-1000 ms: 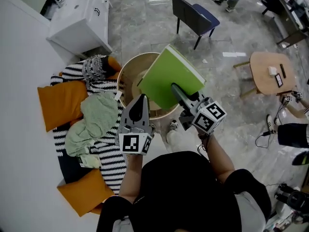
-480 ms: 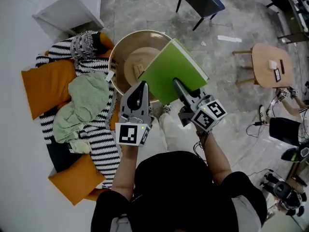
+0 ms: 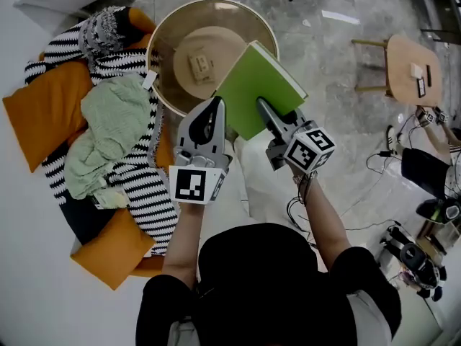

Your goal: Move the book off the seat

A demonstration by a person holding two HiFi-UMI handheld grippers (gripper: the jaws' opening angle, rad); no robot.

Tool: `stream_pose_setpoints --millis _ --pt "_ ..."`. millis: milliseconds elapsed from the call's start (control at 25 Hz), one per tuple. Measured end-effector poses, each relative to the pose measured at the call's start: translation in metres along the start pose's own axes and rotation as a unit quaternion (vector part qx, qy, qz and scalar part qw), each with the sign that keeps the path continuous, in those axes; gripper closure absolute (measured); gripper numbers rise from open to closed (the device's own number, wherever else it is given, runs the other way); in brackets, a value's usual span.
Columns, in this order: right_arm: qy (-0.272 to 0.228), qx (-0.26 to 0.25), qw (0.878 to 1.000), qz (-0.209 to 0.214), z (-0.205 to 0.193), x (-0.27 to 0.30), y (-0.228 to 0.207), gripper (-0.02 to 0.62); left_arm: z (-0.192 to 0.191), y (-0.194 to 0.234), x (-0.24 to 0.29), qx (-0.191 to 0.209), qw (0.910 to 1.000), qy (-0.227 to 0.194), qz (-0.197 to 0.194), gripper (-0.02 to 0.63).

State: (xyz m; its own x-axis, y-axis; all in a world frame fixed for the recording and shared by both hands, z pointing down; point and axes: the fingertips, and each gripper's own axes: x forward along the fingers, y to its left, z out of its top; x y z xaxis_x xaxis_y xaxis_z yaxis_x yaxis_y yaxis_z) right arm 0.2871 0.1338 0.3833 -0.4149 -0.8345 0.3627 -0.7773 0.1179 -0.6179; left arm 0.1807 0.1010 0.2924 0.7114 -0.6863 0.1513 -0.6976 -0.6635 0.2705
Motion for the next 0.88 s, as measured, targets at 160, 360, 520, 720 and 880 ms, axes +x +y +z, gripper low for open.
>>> stream_pose_setpoints --millis 160,360,520,720,880 --pt "0.029 0.030 0.998 -0.038 -0.039 0.016 -0.042 0.457 -0.017 0.017 0.007 -0.012 0.9999 -0.002 0.003 0.597" --pt "0.045 0.076 0.994 -0.062 -0.076 0.031 -0.084 0.459 -0.038 0.031 0.016 -0.034 0.9994 -0.001 0.011 0.597" --pt "0.053 0.105 0.990 -0.079 -0.100 0.041 -0.116 0.457 -0.064 0.030 0.029 -0.040 0.9992 0.010 0.002 0.597" --pt "0.061 0.154 0.982 -0.096 -0.133 0.059 -0.154 0.457 -0.099 0.031 0.044 -0.036 0.9988 0.033 -0.009 0.597" --pt "0.074 0.167 0.977 -0.106 -0.153 0.071 -0.185 0.457 -0.125 0.032 0.058 -0.036 0.9981 0.047 -0.018 0.597"
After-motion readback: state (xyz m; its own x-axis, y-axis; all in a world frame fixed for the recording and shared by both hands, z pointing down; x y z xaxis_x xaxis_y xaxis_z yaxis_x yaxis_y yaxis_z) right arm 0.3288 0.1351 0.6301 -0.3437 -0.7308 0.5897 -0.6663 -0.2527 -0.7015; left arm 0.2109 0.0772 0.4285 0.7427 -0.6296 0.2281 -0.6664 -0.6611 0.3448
